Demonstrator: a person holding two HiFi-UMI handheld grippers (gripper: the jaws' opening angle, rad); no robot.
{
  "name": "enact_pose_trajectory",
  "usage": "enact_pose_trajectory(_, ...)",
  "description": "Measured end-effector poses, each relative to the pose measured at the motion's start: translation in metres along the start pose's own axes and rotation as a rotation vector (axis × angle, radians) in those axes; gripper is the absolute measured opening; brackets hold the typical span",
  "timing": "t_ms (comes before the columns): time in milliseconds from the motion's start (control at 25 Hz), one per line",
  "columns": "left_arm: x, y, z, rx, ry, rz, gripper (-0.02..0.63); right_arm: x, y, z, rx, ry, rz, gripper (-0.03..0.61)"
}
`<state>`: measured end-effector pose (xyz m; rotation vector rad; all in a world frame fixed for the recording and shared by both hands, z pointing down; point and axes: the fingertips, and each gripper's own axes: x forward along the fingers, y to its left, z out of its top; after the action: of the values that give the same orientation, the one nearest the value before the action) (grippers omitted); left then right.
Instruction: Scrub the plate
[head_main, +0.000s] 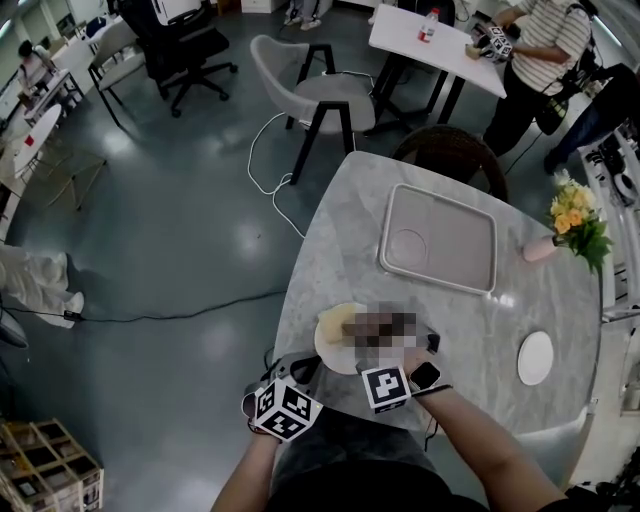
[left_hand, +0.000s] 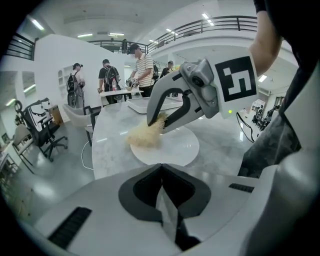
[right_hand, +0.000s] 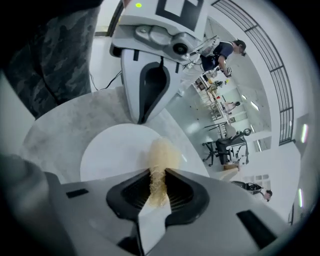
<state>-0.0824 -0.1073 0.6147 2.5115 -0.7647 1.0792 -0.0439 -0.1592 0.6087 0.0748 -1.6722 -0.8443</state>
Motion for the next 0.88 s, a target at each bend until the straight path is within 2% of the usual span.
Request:
enact_pose_trajectory(200,0.000,0.000,0.000,0.000,-0.001,-0.003,0.012,-0.001,-0.003,-0.022,0.089,0.067,-0.017,0.075)
enact_pose_trajectory(400,0.000,0.000,-0.001,-0.005,-0.002,-0.006,0.012,-0.007,0.017,-0.035,0.168,0.098,0.012,0.075)
enact_pose_trajectory(600,0.001,0.001,0.001,0.003,0.000,-0.005,0.012,-0.016,0.027,-0.029,0.178,0.084,0.022,0.075)
enact_pose_trajectory(880,0.002,0.000,0.000,0.004,0.005,-0.004,0.012,-0.017,0.043,-0.011,0.243,0.040,0.061,0.075)
